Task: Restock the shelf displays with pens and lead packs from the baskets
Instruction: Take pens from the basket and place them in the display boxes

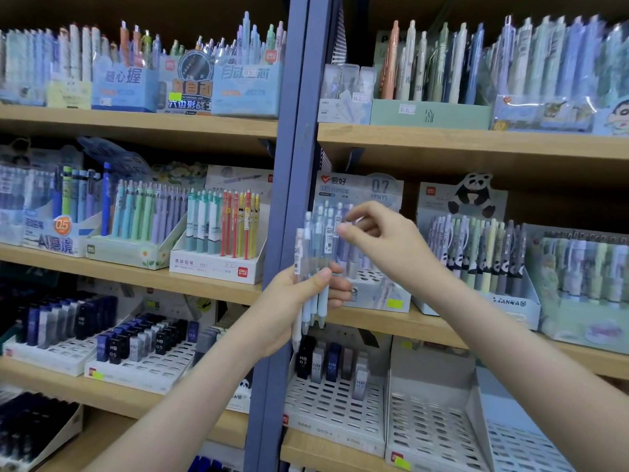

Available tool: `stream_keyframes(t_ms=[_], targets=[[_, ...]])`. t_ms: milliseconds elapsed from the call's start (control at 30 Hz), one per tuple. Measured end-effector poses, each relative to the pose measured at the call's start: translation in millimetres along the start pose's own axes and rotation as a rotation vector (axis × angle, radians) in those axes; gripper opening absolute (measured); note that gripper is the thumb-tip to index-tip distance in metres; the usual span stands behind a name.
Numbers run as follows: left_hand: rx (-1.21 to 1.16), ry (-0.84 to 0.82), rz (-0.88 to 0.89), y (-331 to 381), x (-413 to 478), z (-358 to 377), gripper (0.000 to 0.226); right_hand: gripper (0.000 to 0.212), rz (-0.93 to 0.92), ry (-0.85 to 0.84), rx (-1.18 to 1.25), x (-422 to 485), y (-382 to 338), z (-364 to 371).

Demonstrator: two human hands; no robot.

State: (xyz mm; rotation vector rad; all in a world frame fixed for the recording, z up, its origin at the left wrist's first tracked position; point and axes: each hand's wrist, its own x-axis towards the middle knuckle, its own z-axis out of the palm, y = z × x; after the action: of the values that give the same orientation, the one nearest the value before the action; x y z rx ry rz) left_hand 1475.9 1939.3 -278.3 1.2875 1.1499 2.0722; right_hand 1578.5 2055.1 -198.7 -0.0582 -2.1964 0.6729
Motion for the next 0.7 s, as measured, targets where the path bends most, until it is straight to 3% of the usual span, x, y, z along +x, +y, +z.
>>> stream_keyframes(t_ms=[200,267,400,633,700], targets=[[0.101,-0.045,-0.025,1,0,13,0.024,0.017,0.040,-0.197,0.032,-13,-7,-2],[0.109,-0.019,-0.020,0,1,12,0.025,0.005,0.064,-0.151,0.165,-10,-2,-9],[0.083,0.129,0.027,2,1,1,0.018,0.007,0.112,0.108,0.437,4,8,-28],[0.130,0.303,0.100,5,-4,-20,0.019,0.005,0.074,0.188,0.238,18,7,-11],[0.120,0.313,0.112,6,-5,-23,0.019,0.020,0.009,0.191,0.146,19,3,0]])
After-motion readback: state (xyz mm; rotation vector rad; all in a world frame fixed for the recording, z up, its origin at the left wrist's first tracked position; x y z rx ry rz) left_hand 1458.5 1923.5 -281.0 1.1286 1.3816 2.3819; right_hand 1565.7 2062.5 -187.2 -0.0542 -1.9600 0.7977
